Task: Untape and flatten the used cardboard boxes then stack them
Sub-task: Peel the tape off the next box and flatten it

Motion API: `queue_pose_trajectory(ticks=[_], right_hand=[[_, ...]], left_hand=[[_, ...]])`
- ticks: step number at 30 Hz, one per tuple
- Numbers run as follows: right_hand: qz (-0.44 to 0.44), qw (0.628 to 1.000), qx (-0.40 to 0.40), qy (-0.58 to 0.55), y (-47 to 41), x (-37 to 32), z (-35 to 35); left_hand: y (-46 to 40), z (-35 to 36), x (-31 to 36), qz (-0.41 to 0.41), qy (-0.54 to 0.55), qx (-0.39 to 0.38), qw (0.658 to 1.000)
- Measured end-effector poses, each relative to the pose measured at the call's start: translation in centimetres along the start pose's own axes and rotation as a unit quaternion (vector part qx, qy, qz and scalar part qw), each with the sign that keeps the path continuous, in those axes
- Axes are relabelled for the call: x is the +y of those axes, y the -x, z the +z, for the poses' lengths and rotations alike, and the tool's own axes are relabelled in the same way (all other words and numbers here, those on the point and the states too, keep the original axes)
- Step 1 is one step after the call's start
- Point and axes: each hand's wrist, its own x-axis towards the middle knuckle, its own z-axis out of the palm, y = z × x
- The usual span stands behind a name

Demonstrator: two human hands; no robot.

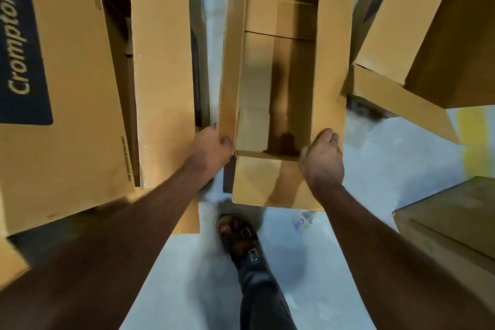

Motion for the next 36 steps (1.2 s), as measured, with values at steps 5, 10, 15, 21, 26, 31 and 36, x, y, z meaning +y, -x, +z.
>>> queue_pose_trajectory(ticks=[5,10,15,21,26,31,36], right_hand=[[0.010,0.999,0.015,-0.027,1.9,0.5,-4.8],[-0.046,0.995,0.030,-0.088,6.2,-1.1,-8.3],[-0.089,0.978,0.118,-0.148,9.8,-1.9,-13.1],[-0.163,0.947,0.186,-0.205,15.7,-2.6,-21.8],[-0.213,0.927,0.217,-0.219,22.1,-1.3,-29.1],[-0.272,0.902,0.260,-0.213,30.0,2.5,-34.8],[-0.380,0.849,0.314,-0.187,39.3,8.8,-40.1]], left_hand=[[2.8,-1.4,2.5,0.033,-0.020,0.072,0.997],[6.6,-5.7,2.6,0.040,-0.053,0.127,0.990],[12.0,-9.8,3.1,0.027,-0.001,0.145,0.989],[20.7,-13.8,6.9,0.045,0.055,0.181,0.981],[31.2,-16.8,9.9,0.075,0.053,0.248,0.964],[43.8,-16.4,10.3,0.112,0.054,0.307,0.944],[56.7,-14.2,8.1,0.153,0.039,0.398,0.904]])
